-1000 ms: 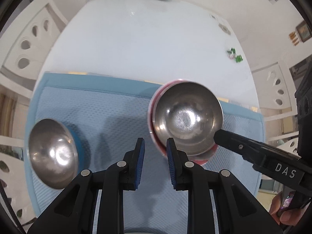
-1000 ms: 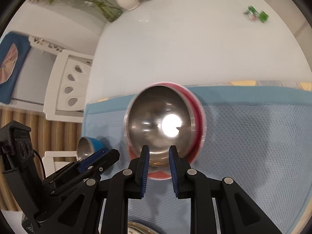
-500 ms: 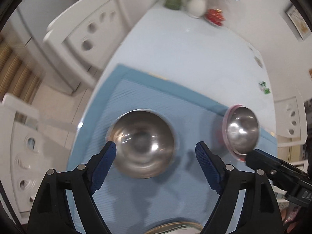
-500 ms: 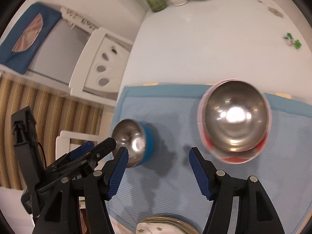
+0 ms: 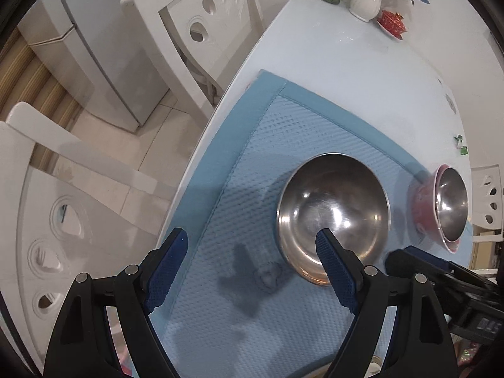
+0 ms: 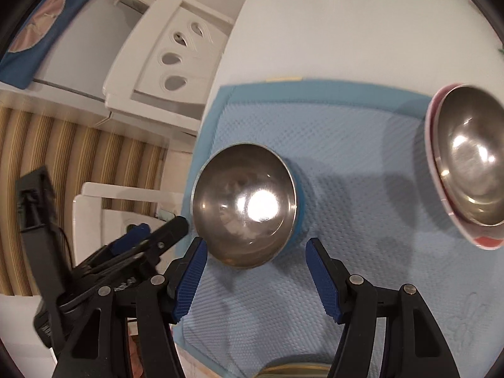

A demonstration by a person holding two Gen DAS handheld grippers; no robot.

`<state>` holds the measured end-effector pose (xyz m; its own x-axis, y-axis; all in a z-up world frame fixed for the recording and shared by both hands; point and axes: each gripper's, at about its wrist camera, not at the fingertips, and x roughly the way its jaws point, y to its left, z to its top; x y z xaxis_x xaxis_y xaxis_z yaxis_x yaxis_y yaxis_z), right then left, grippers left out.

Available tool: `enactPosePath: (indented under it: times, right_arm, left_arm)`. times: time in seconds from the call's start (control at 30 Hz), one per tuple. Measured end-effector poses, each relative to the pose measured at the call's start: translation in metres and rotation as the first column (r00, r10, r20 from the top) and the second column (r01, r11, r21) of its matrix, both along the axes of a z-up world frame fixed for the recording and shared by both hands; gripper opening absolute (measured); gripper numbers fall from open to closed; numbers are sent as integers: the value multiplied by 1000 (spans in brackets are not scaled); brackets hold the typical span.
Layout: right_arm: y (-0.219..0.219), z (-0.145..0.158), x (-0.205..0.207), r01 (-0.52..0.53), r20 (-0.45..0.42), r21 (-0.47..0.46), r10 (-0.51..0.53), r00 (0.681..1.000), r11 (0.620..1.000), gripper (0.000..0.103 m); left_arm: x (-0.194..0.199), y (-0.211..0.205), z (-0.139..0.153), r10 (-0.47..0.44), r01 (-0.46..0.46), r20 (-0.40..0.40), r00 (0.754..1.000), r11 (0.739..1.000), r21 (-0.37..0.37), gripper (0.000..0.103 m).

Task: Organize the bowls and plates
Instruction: 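Move the left tool to the blue-exterior steel bowl, then grasp the blue steel bowl rim with the left tool and lift it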

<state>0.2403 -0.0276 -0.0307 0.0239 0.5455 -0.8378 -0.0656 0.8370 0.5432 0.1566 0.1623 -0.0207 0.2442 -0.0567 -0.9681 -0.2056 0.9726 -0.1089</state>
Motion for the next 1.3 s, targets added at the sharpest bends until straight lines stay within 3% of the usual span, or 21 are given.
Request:
enactPosePath:
  times: [0.47,0.57,0.63,0.7,0.9,1.0,1.03,1.13,1.3]
  right_arm:
    - [0,-51,14,17,-70,-23,-19,997,1000,63]
    - [2,-59,17,7,-74,-36,-10,997,999,63]
    - [3,-63,17,4,-76,-46,-7,997,999,63]
    - [5,-67,17,-1,-79,-54,-3,997,999,62]
    - [8,-69,16,-6,-64,-78,1,998,997,46]
    - [10,-68,15,-6,-56,-62,3,998,998,29]
    - [10,-67,13,-9,-51,-46,6,999,999,19]
    - [16,-64,10,-29,-26,-88,27,999,996,17]
    - [14,-60,3,-25,-50,-77,21,999,997,17]
  left_arm:
    - [14,-5,-38,-28,26,-53,998,998,-49,79]
    - [18,-6,-45,-38,34,-64,997,998,-57,68]
    - [20,-7,-49,-45,41,-71,996,998,-57,52]
    - [21,-7,-53,-50,45,-79,996,997,-69,44]
    - [21,-7,-56,-57,49,-70,996,993,-110,29]
    - [24,-13,-53,-71,64,-58,996,991,-121,17]
    - [23,-16,-51,-81,74,-52,995,989,-129,14]
    - [21,-23,-47,-95,90,-49,994,990,-106,14]
    - [18,-26,-42,-95,89,-50,994,990,-108,14]
